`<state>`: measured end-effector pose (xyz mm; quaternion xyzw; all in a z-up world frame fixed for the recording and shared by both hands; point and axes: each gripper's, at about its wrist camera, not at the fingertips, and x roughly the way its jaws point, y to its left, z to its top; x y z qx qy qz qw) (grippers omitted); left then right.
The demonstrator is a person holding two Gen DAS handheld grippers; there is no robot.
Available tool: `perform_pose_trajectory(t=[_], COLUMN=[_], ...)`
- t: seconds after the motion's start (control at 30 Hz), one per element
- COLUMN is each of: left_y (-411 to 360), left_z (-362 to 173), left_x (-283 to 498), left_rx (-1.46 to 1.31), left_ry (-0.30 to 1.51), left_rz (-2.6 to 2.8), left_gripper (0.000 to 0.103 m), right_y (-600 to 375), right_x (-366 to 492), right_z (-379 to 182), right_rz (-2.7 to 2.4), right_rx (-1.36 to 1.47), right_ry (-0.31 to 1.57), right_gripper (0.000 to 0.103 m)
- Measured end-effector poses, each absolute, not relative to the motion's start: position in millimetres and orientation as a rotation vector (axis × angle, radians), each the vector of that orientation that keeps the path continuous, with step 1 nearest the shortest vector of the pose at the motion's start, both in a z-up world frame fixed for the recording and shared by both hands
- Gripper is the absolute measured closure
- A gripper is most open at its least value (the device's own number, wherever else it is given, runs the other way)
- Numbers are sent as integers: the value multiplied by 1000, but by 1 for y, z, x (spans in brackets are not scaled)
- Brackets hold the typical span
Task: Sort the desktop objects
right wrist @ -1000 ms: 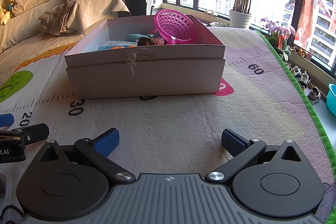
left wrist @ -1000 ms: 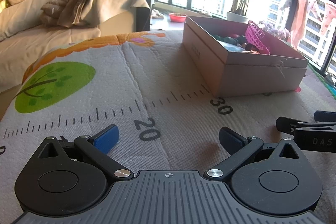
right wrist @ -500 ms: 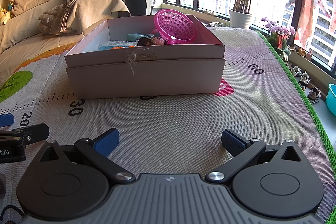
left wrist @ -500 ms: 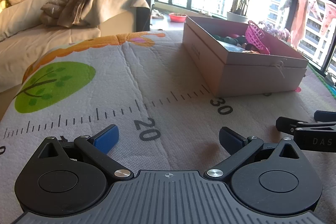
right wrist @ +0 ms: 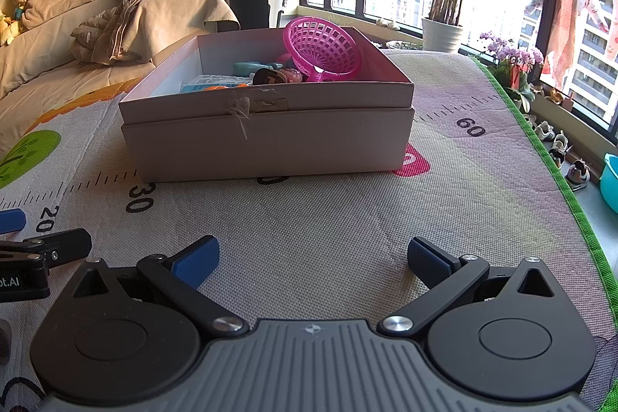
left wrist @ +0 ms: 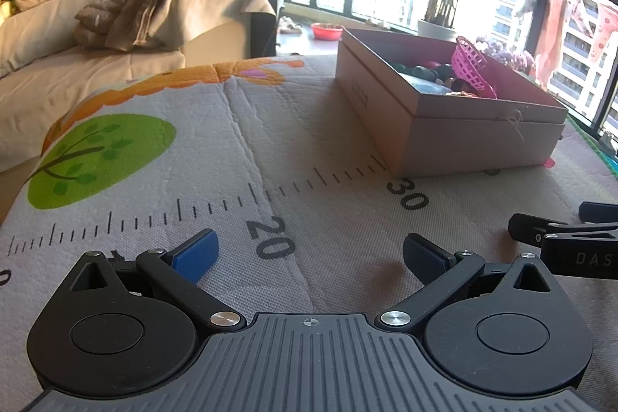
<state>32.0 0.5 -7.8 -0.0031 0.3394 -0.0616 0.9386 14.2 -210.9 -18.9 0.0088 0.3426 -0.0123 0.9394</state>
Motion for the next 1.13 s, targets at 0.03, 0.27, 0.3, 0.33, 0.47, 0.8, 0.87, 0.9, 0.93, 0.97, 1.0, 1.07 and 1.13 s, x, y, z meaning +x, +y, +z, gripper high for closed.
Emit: perform_pose_trajectory(t=[0.03,0.27,0.3,0.33,0.47,0.8,0.87,0.9,0.93,0.97,1.0,1.07,1.13], left_y=[0,-7,-7,-8,-9,-9,-7,-7,-7,-7,-7,-7,-7], left_z=[-8,-8,-8,-8,-8,-7,-7,-7,-7,-7,-7,-7,-7], left_x=[32,35,35,35,35,34,34,34,34,35,34,35,35], left_rx=[-1,47,48,53,55,45,48,47,46,45,44,45,43], left_ry=[694,720,722,725,728,727,728,728,730,732,734,733,736], left_rz=[-125,-116,-116,-115,-105,-109,-108,-109,-109,-108,-108,-109,-109], left_gripper=[0,0,0,0,0,0,0,0,0,0,0,0,0], right_y=[-211,-211,-211,-211,-211,-211,-210,-211,-211,-211,-210,-211,-211], right_x=[14,14,14,14,14,14,14,14,14,14,13,14,14], right_z=[-19,-19,-19,-19,-19,-19,-19,-19,-19,-19,-19,-19,-19], right_rz=[-25,-25,-25,-25,-25,-25,-25,-25,-25,-25,-25,-25,-25], right_rx=[18,18,18,18,18,18,18,18,18,18,18,18,18], right_ry=[699,699,699,699,699,699,699,699,699,699,699,699,699], right_gripper=[0,0,0,0,0,0,0,0,0,0,0,0,0])
